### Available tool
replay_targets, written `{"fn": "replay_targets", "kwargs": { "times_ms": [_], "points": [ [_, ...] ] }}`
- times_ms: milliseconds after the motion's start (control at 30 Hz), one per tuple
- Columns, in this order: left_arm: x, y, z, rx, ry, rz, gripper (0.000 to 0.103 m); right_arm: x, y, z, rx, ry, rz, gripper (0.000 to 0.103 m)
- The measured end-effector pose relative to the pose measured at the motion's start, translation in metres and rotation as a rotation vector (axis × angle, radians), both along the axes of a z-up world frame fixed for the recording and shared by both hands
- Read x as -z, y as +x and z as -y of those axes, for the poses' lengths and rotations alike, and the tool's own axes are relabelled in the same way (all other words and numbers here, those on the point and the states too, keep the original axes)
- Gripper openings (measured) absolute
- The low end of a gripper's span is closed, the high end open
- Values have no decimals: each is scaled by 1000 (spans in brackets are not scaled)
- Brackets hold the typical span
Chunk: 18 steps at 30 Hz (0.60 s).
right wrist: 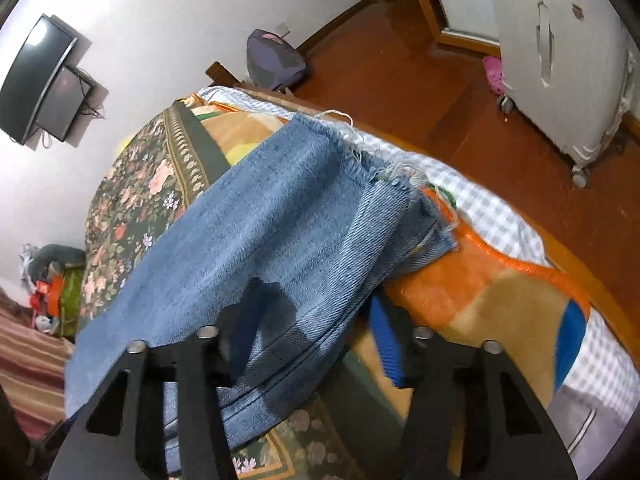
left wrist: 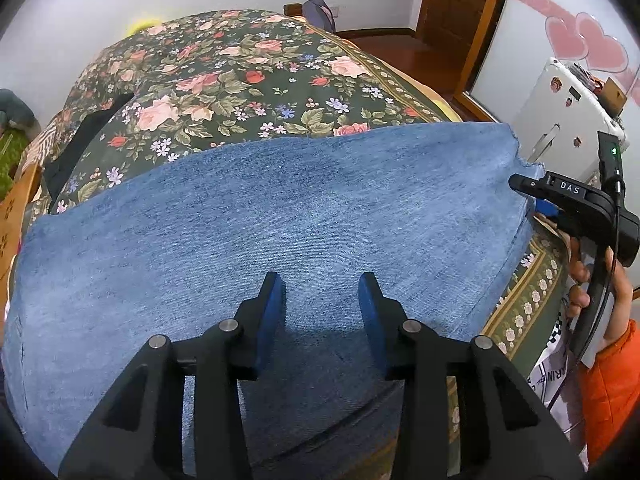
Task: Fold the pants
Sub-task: 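Grasp the frayed leg hem with the right gripper and lift it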
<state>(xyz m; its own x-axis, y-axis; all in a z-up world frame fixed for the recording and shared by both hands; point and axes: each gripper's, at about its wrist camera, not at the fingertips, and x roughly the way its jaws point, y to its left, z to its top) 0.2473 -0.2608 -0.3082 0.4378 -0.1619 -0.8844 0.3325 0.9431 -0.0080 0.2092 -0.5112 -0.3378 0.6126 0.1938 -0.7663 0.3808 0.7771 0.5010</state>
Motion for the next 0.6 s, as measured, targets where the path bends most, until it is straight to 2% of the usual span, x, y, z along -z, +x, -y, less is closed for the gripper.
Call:
{"fn": "replay_targets", "kwargs": {
  "times_ms": [33, 133, 267, 433, 600],
  "points": [
    [0, 0, 0, 2, 2, -2, 43, -4, -1, 0, 1, -23, 1, 20],
    [-3, -1, -2, 5, 6, -12, 51, -20, -6, 2, -6, -52, 32, 13],
    [-20, -7, -10, 0, 5, 26, 60, -53, -11, -5, -25, -127, 102, 12],
    [-55, -14, -32, -46, -39, 104, 73, -111, -21, -39, -112, -247, 243, 10],
    [-93, -25, -62, -94, -74, 194, 78, -161, -31, -79, -212, -278, 374, 10]
  ]
}}
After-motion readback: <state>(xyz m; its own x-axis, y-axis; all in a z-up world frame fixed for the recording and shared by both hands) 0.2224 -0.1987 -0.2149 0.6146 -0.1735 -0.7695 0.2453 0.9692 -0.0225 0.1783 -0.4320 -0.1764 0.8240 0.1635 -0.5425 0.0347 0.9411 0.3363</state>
